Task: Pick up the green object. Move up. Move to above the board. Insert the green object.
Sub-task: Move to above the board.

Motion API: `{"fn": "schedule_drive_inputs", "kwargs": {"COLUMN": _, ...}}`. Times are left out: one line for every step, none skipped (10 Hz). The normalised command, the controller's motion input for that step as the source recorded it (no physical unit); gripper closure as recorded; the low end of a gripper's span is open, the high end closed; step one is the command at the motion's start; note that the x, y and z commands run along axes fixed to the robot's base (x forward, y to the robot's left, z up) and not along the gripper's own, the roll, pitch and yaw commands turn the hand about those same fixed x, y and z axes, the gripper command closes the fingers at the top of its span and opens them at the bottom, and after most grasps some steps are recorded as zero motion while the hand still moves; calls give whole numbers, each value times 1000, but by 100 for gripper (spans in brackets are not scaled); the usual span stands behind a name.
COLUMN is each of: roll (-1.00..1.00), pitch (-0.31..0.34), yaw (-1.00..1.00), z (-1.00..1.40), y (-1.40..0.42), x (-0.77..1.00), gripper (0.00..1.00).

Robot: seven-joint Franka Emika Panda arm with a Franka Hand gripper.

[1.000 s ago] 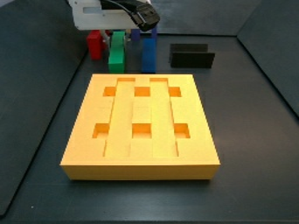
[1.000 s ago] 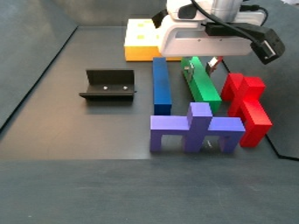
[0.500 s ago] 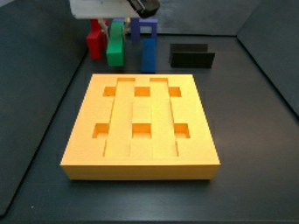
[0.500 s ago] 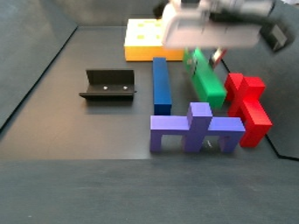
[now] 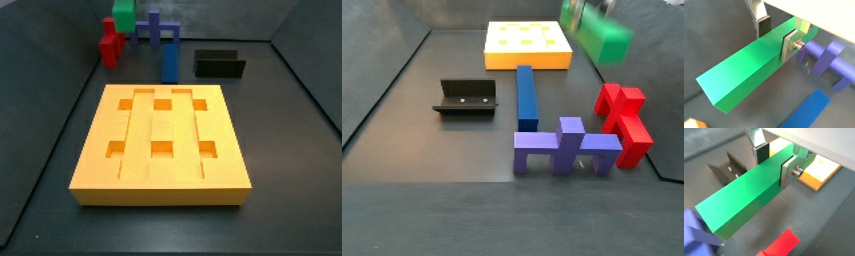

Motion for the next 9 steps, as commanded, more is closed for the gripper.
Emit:
{"fn": "schedule_drive_inputs", "kwargs": {"roll": -92, "pitch": 42, "yaw": -9, "z": 1400, "y": 6, "x": 27, "gripper": 100}}
{"fn": "schedule_drive_inputs", "kwargs": {"roll": -76, "pitch": 73, "yaw": -8, "z": 1400, "y": 6, "x": 40, "gripper": 100}}
{"fn": "schedule_drive_inputs", "kwargs": {"roll": -68, "pitch": 68, "yaw": -6, "z": 775, "y": -1, "x": 0, "gripper": 100}}
{"fn": "schedule_drive_inputs", "kwargs": {"roll": -54, "pitch": 37, "yaw": -6, "z": 380, "y": 8, "x": 21, "gripper": 100}}
{"fn": "schedule_drive_inputs", "kwargs": {"roll": -48, "pitch": 41, "yaw": -5, "z": 181, "y": 10, "x": 42, "gripper": 100}}
{"fn": "schedule_drive_inputs", "kwargs": {"roll": -53, "pitch": 290, "yaw": -459, "z": 227, "y": -1400, "x": 515, "gripper": 100}}
{"fn": "schedule_drive_inputs", "kwargs": {"roll": -18, "pitch": 294, "yaw": -413, "z": 208, "y": -1400, "x": 512, "gripper": 100}}
{"fn": "schedule_drive_inputs", "kwargs": {"roll": 15, "pitch": 306, "yaw": -191, "z": 207, "y": -1400, "x": 554, "gripper": 100}}
{"fn": "schedule_drive_inputs", "kwargs": {"roll": -32, "pitch": 288, "yaw": -135, "z": 209, "y": -1400, "x": 573, "gripper": 100}}
